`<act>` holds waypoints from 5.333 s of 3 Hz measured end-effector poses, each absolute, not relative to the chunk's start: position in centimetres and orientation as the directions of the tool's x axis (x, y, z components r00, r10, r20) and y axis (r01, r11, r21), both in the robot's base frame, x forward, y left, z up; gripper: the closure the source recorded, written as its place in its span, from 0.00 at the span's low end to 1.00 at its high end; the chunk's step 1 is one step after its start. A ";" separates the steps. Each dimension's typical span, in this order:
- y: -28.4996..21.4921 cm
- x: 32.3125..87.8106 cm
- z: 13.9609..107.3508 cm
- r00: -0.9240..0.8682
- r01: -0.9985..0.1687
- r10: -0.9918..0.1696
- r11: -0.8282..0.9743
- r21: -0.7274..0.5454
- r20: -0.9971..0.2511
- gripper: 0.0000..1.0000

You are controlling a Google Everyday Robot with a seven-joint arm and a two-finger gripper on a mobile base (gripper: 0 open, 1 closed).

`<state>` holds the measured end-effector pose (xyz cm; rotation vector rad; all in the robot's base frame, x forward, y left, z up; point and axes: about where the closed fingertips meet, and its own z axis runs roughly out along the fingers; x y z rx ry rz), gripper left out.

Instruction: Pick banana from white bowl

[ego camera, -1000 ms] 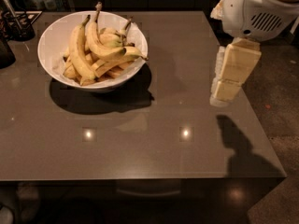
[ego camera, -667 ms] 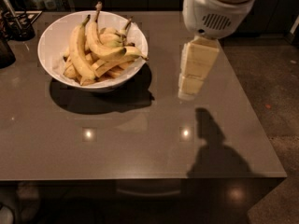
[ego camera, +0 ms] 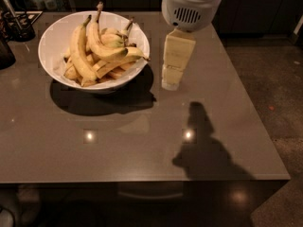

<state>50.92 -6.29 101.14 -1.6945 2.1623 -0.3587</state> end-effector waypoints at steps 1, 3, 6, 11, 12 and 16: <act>-4.2 51.7 100.8 -0.200 -0.866 -0.969 0.245 -0.436 -0.145 0.00; 2.3 56.6 100.1 -0.182 -0.856 -0.982 0.179 -0.485 -0.041 0.00; 6.5 59.1 100.1 -0.156 -0.867 -0.983 0.185 -0.462 -0.101 0.00; 11.0 63.1 97.5 -0.142 -0.923 -0.983 0.174 -0.342 -0.118 0.27; 11.5 63.2 97.1 -0.135 -0.932 -0.984 0.167 -0.321 -0.120 0.27; 11.8 63.9 93.9 -0.183 -0.951 -0.975 0.208 -0.229 -0.126 0.47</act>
Offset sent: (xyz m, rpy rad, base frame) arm 0.0686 0.1024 -0.0075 -0.1507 -0.0860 0.0088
